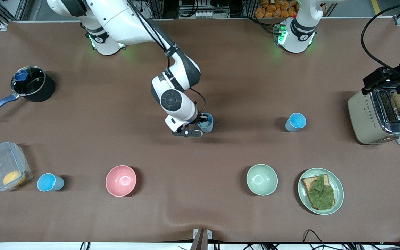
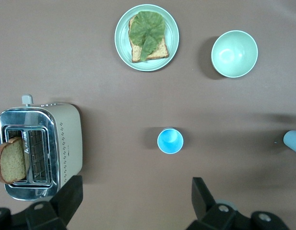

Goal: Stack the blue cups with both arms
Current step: 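Carry the blue cup to the table middle and set it down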

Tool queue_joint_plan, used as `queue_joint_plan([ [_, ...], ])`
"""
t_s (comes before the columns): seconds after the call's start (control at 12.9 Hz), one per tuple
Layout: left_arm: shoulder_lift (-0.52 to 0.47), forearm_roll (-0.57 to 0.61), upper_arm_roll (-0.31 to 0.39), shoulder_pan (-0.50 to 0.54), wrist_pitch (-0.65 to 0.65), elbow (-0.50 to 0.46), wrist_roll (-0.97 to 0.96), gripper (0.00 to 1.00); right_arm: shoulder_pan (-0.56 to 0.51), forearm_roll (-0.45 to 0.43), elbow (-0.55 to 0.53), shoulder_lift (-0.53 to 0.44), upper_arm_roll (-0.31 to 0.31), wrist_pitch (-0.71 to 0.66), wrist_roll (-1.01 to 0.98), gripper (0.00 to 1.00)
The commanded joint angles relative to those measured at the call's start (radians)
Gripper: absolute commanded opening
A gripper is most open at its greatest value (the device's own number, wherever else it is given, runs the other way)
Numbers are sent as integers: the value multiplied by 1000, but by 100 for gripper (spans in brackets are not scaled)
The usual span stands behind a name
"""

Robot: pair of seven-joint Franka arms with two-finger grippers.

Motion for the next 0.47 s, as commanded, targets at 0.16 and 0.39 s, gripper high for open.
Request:
queue_joint_plan([
  [0.16, -12, 18, -5, 2, -10, -4, -13, 100, 26, 20, 30, 50, -9, 43, 26, 100],
  [0.39, -12, 18, -5, 2, -10, -4, -13, 100, 6, 25, 87, 35, -10, 14, 31, 100],
])
